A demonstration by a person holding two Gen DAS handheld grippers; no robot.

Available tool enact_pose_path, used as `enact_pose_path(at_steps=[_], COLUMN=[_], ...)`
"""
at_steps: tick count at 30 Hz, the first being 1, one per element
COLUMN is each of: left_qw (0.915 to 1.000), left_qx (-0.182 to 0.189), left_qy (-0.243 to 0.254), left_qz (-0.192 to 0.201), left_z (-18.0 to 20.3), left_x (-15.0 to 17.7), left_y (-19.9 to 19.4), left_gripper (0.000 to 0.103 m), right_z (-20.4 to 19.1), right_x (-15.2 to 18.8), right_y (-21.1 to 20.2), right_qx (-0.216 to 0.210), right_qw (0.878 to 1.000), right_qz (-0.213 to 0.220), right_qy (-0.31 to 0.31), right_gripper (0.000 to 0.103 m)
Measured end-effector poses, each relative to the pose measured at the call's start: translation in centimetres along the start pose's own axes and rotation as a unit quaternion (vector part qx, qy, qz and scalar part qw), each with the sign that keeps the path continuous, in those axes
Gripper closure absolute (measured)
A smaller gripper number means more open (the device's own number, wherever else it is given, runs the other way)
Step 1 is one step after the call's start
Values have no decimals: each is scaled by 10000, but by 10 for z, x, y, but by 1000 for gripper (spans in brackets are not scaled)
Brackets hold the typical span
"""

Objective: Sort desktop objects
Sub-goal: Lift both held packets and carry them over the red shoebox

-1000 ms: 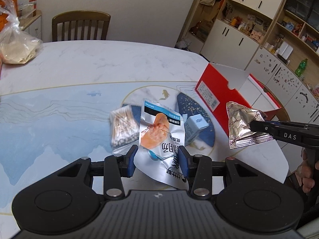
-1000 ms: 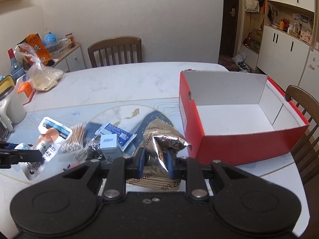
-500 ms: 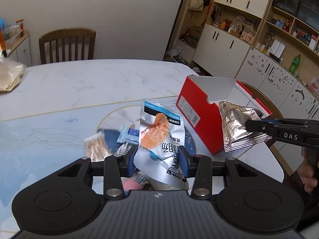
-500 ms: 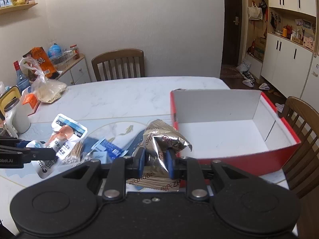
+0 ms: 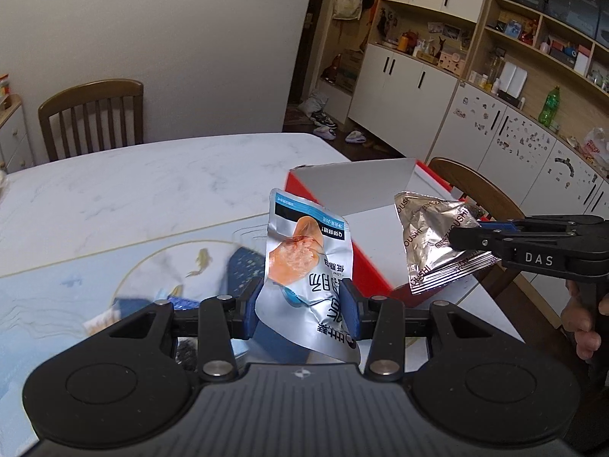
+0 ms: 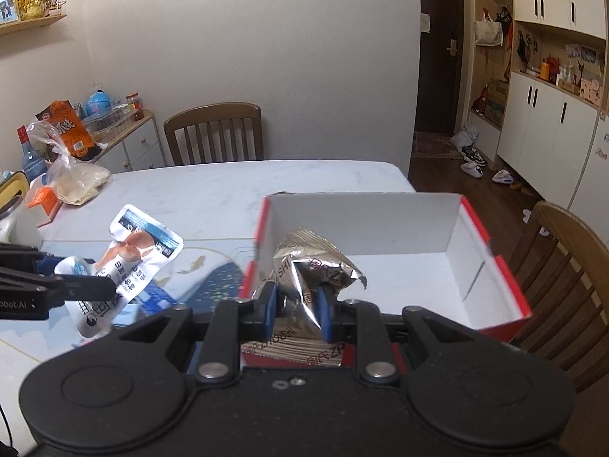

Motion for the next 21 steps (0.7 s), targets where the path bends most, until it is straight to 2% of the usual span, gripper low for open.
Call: enact_pose_path(at_steps=[11,21], left_qw=[9997,9989], left_qx=[37,66], left_qy=[256,431], left_qz=[-42,-182], left_z=[45,66], left_x=[-28,-44], left_y=[48,97], left_gripper=[61,61], right_z=[47,77], right_x=[-8,-10], right_y=[21,49], right_qx=[84,206], right_qw=[9996,9991], right_qz=[54,-42], right_qy=[-256,-371], right_gripper=[81,81])
Point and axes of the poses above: each gripper's, at about its wrist camera, not at the fingertips, and y roughly the way its jaws point, z to its right, x to its underside, the point moved 1 cm from there along y, roughly the way its jaws point, and after that the axes turned 10 degrees about x, right-handed, at the moved point
